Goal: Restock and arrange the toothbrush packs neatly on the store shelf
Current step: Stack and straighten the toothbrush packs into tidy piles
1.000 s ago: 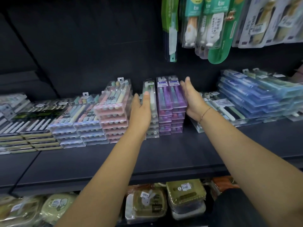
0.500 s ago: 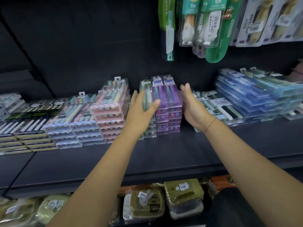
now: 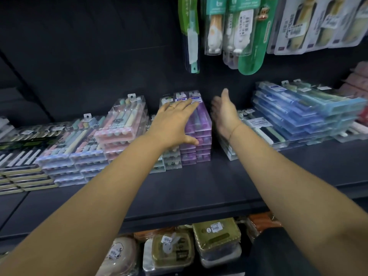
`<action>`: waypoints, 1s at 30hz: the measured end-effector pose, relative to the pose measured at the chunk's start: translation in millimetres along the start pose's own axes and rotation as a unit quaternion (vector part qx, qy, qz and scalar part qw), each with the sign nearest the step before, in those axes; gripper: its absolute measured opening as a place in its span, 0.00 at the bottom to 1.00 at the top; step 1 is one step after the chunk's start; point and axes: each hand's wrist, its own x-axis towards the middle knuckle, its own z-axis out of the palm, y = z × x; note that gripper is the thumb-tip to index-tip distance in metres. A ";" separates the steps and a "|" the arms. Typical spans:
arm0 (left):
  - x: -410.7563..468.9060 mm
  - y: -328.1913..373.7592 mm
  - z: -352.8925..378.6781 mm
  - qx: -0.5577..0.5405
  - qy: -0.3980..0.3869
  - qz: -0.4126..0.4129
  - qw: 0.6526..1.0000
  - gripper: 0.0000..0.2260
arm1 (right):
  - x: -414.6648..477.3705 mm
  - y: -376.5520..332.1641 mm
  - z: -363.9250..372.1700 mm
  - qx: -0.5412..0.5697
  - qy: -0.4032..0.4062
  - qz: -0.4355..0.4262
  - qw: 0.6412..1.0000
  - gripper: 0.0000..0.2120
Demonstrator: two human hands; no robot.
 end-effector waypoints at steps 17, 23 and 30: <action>-1.2 -3.3 22.7 -0.053 0.031 -0.004 0.998 0.45 | 66.7 -10.7 3.0 -0.113 -0.060 0.069 0.989 0.36; -1.4 -2.8 23.0 -0.054 0.031 -0.001 0.998 0.44 | 61.7 -10.1 0.8 -0.118 -0.102 0.078 0.985 0.36; -0.6 -2.9 24.3 -0.048 0.034 0.003 0.998 0.43 | 57.1 -9.9 4.1 -0.105 -0.119 0.084 0.984 0.36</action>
